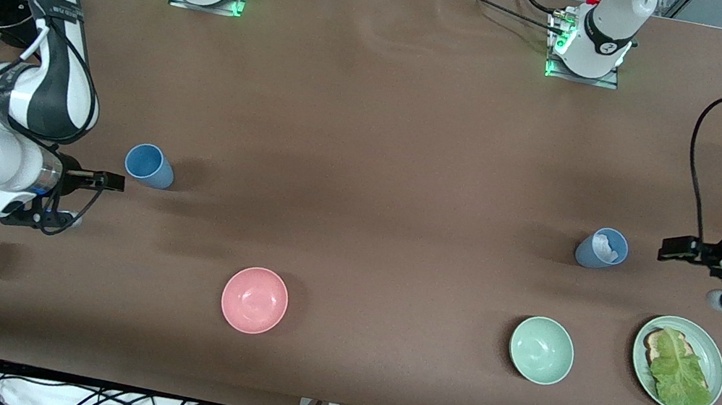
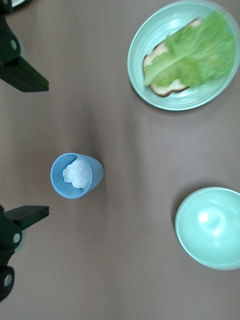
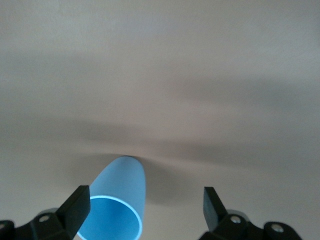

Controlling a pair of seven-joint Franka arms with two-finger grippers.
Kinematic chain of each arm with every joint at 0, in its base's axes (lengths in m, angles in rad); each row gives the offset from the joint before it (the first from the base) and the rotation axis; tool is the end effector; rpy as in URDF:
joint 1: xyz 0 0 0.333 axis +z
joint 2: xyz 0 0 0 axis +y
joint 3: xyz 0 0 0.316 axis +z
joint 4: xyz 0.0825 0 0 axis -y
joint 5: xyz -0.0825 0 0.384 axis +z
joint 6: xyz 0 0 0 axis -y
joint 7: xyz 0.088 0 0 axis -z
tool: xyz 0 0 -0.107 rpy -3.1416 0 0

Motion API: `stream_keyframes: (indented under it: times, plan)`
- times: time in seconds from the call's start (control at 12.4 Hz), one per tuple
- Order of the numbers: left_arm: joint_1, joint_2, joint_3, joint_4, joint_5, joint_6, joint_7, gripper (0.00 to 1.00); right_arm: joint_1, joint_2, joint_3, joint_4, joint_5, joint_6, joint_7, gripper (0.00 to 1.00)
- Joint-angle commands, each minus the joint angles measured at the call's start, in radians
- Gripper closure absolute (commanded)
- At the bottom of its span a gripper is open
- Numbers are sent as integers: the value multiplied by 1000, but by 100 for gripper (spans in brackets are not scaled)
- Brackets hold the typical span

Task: Stack blue cups with both arms
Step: 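Reach the right gripper and the left gripper down to two blue cups, then close both grippers on the blue cups and lift them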

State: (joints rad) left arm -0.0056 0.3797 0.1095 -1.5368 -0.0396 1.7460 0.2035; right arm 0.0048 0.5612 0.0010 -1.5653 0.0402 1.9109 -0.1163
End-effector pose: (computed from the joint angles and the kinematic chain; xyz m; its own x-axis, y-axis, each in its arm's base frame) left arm 0.6491 0.0553 0.4242 0.9818 -0.0948 -0.1646 -0.0910 -0.9954 0.0307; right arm 0.6708 0.0067 0.3008 0.9720 0.1082 -0.2087 0.0979 -0.9934 -0.0593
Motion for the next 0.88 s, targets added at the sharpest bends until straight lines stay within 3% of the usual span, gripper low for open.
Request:
stream_keyframes:
  times: [0.0,0.32,0.8]
  plan:
    - [35,18,1,-87,-9,105,48,0,-8,-46,0,-80,41,13,-13,0]
    - [41,-81,-1,-392,-11,410,37,0,-11,-89,-12,-168,41,14,-17,0]
    - [29,-19,-16,-431,-69,478,-44,0,-9,-104,-30,-240,43,74,-31,1]
